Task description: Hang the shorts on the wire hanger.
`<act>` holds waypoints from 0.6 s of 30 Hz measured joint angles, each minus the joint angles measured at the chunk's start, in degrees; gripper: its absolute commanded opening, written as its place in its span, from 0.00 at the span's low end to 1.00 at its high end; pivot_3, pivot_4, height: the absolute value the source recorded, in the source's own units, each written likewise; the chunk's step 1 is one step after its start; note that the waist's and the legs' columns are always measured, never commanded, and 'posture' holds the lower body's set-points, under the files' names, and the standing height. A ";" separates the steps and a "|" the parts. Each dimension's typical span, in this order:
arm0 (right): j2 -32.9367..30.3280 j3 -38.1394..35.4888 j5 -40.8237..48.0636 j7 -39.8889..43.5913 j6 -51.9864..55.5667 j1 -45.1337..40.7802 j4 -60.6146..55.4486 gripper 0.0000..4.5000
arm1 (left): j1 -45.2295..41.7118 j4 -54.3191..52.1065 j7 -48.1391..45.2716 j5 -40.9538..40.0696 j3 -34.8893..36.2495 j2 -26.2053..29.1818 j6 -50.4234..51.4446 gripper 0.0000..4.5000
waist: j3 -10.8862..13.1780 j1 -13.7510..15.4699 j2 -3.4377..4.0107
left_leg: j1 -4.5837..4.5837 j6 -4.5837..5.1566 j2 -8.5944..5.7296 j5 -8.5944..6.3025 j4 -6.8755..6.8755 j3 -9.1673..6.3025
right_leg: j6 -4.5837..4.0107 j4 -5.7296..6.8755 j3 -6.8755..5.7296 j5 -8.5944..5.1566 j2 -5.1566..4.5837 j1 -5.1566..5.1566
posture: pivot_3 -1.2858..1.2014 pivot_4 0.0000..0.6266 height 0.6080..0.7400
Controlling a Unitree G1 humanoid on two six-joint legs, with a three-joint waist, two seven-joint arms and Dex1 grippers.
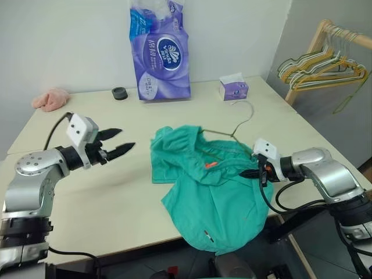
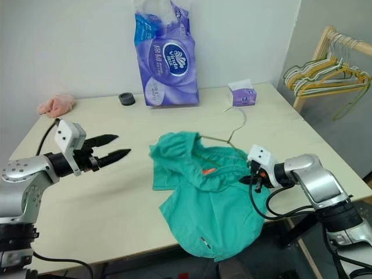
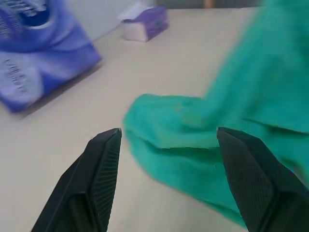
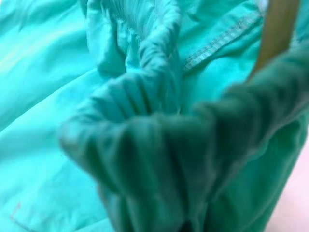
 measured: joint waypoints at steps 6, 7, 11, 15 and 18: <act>1.64 -9.55 4.00 -9.21 10.64 8.53 -8.89 0.00 | -1.74 -9.55 -2.70 -4.90 -8.23 -2.72 6.20 0.74 | 0.10 -0.07 0.17 | 0.00 0.01 0.00 0.00 0.02 0.01 | -0.01 0.07 0.02 -0.01 0.08 0.01 | 0.36 0.08 1.00; 2.48 -11.38 5.14 -11.02 14.29 9.55 -10.74 0.00 | -3.00 -9.99 -3.45 -5.68 -9.51 -3.44 7.00 0.74 | 0.11 -0.26 0.20 | -0.01 0.01 0.00 0.00 0.02 0.01 | -0.01 0.07 0.03 -0.02 0.12 0.00 | 0.35 0.09 1.00; 2.27 -16.69 8.33 -15.92 27.56 10.95 -16.53 0.00 | -8.31 -9.89 -5.44 -7.70 -13.06 -6.08 8.91 0.74 | 0.28 -0.72 0.42 | -0.02 0.02 0.01 0.00 0.02 0.02 | -0.03 0.04 0.03 -0.03 0.21 0.01 | 0.33 0.11 1.00; 2.29 -25.16 10.25 -19.71 37.83 14.60 -21.09 0.00 | -13.36 -8.28 -7.68 -8.46 -16.43 -9.67 9.32 0.74 | 0.42 -1.10 0.58 | -0.03 0.03 -0.01 0.00 0.01 0.04 | -0.01 -0.07 0.03 -0.06 0.41 0.08 | 0.31 0.14 1.00; 2.03 -32.29 10.90 -21.03 44.70 20.53 -25.03 0.00 | -15.34 -6.68 -9.81 -8.43 -19.08 -12.24 9.11 0.74 | 0.57 -2.04 0.79 | -0.05 0.04 0.00 -0.01 -0.02 0.12 | 0.24 -0.23 0.13 -0.20 0.52 0.12 | 0.29 0.16 1.00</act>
